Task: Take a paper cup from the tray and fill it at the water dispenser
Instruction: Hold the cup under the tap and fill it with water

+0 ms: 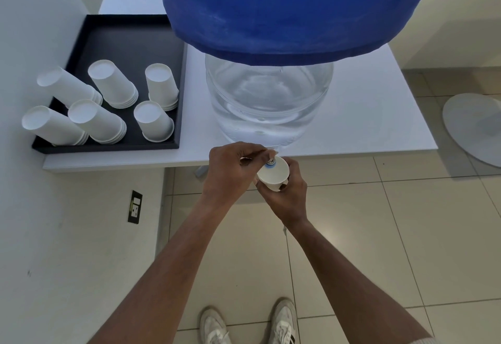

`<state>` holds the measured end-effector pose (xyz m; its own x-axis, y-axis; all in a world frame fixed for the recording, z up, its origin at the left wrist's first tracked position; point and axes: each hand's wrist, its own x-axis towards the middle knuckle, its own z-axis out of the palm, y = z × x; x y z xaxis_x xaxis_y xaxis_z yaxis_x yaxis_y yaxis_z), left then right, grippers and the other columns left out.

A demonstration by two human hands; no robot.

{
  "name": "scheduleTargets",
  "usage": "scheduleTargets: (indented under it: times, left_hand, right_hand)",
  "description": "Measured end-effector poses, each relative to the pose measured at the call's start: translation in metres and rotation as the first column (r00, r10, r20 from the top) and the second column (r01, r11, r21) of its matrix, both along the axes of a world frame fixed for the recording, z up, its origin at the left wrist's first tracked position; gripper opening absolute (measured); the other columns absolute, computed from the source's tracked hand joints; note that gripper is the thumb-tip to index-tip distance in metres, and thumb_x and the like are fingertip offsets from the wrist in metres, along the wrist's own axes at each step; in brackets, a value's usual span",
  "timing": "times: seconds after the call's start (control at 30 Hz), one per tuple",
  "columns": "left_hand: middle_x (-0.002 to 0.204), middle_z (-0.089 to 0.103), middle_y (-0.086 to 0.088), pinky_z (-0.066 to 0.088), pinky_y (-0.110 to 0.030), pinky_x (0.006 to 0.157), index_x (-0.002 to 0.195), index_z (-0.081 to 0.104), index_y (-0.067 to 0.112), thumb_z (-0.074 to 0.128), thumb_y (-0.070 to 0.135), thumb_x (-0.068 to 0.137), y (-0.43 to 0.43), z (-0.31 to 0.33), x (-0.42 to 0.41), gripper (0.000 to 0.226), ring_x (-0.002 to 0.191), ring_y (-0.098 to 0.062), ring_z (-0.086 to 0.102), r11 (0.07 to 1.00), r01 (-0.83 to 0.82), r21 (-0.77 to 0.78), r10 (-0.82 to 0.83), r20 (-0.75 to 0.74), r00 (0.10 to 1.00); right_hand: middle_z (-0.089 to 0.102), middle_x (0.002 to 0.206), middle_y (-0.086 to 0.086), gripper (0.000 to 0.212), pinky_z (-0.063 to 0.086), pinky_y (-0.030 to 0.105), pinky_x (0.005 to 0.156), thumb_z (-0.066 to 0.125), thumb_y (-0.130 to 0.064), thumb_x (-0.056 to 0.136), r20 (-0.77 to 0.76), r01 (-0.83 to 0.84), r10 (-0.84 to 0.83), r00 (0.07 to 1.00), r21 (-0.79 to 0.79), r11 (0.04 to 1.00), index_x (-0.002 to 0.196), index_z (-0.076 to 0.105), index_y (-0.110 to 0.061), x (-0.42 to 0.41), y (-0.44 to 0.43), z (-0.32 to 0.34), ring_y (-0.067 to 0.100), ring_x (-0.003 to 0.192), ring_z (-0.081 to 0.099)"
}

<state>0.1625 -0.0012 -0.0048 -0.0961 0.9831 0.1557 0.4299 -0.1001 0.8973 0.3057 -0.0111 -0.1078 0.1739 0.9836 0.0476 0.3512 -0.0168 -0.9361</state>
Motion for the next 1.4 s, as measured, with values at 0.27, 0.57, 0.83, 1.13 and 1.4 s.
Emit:
scheduleTargets:
  times: [0.27,0.57,0.83,1.13,1.4]
  left_hand:
    - [0.068,0.078,0.014,0.06,-0.025,0.068,0.073,0.082,0.026,0.082,0.054,0.082,0.001,0.008,0.002,0.029,0.061,0.0,0.069,0.94,-0.1,-0.327,0.149,0.128,0.98]
    - [0.067,0.076,-0.001,0.051,-0.018,0.044,0.081,0.084,0.005,0.093,0.033,0.075,0.008,0.017,0.004,0.029,0.046,-0.005,0.056,0.636,0.175,-0.752,0.421,0.528,0.738]
    - [0.07,0.078,-0.009,0.058,-0.016,0.047,0.106,0.076,-0.006,0.086,0.012,0.083,0.01,0.024,0.009,0.031,0.044,-0.005,0.062,0.602,0.289,-0.745,0.534,0.644,0.548]
    - [0.073,0.078,-0.014,0.061,-0.022,0.051,0.095,0.074,-0.008,0.082,0.004,0.085,0.006,0.019,0.01,0.017,0.052,-0.01,0.07,0.651,0.297,-0.699,0.506,0.69,0.517]
    - [0.079,0.079,-0.015,0.064,-0.022,0.061,0.099,0.077,-0.009,0.08,0.002,0.087,-0.008,0.0,0.011,0.017,0.057,-0.007,0.071,0.691,0.216,-0.69,0.383,0.603,0.7]
  right_hand:
    - [0.072,0.098,-0.016,0.057,0.057,0.022,0.073,0.094,-0.011,0.072,0.001,0.001,-0.001,1.0,-0.008,1.0,0.118,0.06,-0.014,0.0,-0.001,0.0,-0.003,0.09,0.07]
    - [0.076,0.1,-0.011,0.055,0.061,0.028,0.072,0.094,-0.024,0.076,-0.005,0.008,-0.008,1.0,0.032,0.999,0.119,0.059,-0.018,-0.002,-0.003,0.001,0.005,0.09,0.074]
    - [0.074,0.098,-0.013,0.048,0.055,0.018,0.069,0.088,-0.041,0.081,-0.022,0.024,-0.022,1.0,0.07,0.997,0.115,0.059,-0.024,-0.007,-0.004,0.01,0.004,0.089,0.074]
    - [0.073,0.096,-0.011,0.051,0.058,0.023,0.069,0.093,-0.02,0.079,0.008,0.019,-0.02,1.0,0.06,0.998,0.119,0.061,-0.012,-0.002,-0.004,0.005,0.002,0.086,0.073]
    - [0.074,0.098,-0.012,0.056,0.06,0.03,0.07,0.076,-0.039,0.073,-0.031,-0.009,0.01,0.999,0.025,1.0,0.122,0.06,-0.015,-0.002,-0.006,0.006,0.008,0.087,0.074]
